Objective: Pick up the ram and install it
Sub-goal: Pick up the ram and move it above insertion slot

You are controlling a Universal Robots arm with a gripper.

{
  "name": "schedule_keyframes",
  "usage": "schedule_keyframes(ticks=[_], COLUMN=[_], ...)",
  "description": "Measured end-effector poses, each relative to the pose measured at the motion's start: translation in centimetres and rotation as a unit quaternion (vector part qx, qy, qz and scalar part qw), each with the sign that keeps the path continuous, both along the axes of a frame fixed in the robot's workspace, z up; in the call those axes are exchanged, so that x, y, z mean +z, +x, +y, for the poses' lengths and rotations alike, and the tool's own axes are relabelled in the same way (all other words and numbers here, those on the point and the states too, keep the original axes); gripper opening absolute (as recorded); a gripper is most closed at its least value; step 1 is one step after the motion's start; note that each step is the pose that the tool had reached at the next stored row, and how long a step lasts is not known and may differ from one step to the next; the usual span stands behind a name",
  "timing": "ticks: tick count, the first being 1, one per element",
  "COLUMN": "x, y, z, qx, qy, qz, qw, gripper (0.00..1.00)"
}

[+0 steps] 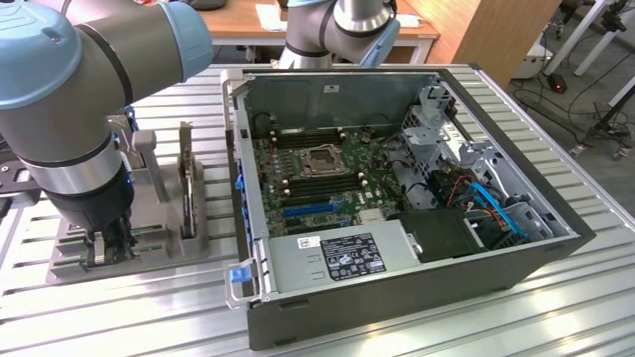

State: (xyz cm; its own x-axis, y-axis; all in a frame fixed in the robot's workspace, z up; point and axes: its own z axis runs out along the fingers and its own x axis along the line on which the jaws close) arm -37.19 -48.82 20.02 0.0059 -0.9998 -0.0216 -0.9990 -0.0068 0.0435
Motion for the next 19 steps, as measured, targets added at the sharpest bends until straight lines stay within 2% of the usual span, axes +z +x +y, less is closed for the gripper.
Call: schedule_keyframes(ticks=[19], x=[0.08], y=[0.36], z=[0.00], qx=[0.000], qy=[-0.0001], qz=[0.0001], qw=[1.0000], gripper=[0.26])
